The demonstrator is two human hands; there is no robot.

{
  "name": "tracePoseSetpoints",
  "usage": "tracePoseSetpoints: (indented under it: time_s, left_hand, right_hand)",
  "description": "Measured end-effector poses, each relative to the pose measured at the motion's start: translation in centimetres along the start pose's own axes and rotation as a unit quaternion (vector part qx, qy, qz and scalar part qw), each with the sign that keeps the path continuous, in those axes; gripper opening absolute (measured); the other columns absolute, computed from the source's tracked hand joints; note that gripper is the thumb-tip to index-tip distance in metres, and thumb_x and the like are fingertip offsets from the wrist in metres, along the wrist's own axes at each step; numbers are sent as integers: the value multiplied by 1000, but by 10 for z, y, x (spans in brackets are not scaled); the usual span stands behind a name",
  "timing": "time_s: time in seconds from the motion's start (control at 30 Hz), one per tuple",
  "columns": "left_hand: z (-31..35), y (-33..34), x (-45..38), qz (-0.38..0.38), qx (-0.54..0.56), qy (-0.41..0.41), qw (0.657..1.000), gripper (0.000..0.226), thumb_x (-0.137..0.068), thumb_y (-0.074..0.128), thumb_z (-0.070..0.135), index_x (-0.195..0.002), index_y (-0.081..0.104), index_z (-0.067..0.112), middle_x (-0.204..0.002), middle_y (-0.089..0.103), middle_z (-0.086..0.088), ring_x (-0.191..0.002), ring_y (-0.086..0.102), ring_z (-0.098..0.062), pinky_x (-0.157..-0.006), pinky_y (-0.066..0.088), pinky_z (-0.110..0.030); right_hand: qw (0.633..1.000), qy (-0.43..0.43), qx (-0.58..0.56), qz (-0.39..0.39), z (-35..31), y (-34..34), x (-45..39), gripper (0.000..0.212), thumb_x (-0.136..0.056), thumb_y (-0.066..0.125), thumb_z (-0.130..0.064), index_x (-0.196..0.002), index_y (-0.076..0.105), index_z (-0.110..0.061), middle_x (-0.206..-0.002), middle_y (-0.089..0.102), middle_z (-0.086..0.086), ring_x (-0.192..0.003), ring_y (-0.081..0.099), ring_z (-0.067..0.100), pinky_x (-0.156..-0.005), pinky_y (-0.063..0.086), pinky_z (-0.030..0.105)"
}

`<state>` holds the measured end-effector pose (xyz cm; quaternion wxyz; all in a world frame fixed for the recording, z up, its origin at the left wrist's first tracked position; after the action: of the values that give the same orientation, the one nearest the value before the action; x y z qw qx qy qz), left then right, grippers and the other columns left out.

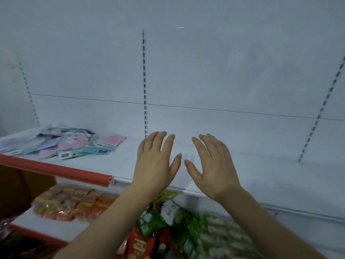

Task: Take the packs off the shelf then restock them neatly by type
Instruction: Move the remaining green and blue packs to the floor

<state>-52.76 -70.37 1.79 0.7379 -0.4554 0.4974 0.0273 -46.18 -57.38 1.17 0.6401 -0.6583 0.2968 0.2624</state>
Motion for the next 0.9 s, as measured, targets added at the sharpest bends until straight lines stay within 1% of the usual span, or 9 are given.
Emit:
tracePoseSetpoints:
  time_s: [0.13, 0.27, 0.5, 0.6, 0.7, 0.77, 0.9]
  left_hand:
    - [101, 23, -18, 1, 61, 52, 997, 55, -97, 46, 48, -140, 50, 14, -142, 52, -10, -134, 44, -32, -109, 40, -50]
    - [205, 42, -19, -9, 121, 101, 987, 57, -97, 45, 48, -144, 46, 15, -143, 51, -9, -134, 43, -31, -109, 39, -50]
    - [371, 58, -7, -21, 209, 172, 963, 56, -98, 44, 46, -145, 45, 15, -144, 50, -8, -136, 41, -30, -112, 36, -50]
    - [432, 65, -3, -36, 235, 204, 950, 56, -99, 43, 46, -146, 42, 16, -145, 48, -7, -138, 39, -29, -113, 35, -49]
    - [483, 73, -5, -35, 270, 222, 936, 56, -97, 44, 46, -144, 45, 15, -142, 51, -7, -136, 42, -28, -111, 37, -49]
    - [517, 83, -6, -39, 289, 235, 927, 56, -97, 44, 46, -142, 48, 14, -141, 52, -8, -134, 44, -29, -109, 39, -49]
    - [580, 108, -6, -55, 304, 266, 913, 59, -96, 38, 49, -142, 48, 14, -141, 52, -9, -134, 44, -30, -108, 40, -51]
  right_hand:
    - [998, 29, 46, 36, 80, -60, 46, 58, -96, 54, -46, -141, 53, -9, -144, 52, 14, -138, 44, 34, -110, 37, 55]
    - [988, 100, 120, 9, 158, -114, 96, 61, -96, 47, -51, -144, 49, -13, -148, 48, 11, -141, 40, 31, -112, 35, 55]
    - [963, 184, 196, 20, 263, -209, 193, 62, -96, 47, -51, -144, 49, -12, -148, 48, 13, -141, 40, 32, -111, 36, 56]
    - [948, 218, 232, 22, 298, -244, 228, 63, -96, 46, -52, -143, 49, -11, -148, 48, 13, -141, 40, 33, -112, 36, 55]
    - [933, 246, 261, 27, 332, -274, 255, 62, -96, 45, -52, -143, 50, -12, -148, 49, 13, -140, 40, 33, -112, 36, 54]
    - [922, 271, 276, 20, 357, -287, 274, 63, -96, 43, -53, -144, 48, -13, -149, 48, 13, -141, 39, 33, -113, 34, 54]
    - [905, 303, 299, 2, 409, -301, 301, 62, -96, 45, -52, -144, 47, -13, -148, 48, 13, -140, 39, 33, -113, 34, 55]
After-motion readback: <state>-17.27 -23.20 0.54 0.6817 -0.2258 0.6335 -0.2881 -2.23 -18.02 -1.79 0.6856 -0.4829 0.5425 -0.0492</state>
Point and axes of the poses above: each hand's wrist, its own x-axis away from the middle knuckle, its own y-axis out of the palm, z = x × y, the point moved 10 cm from there along -x, towards the middle knuckle
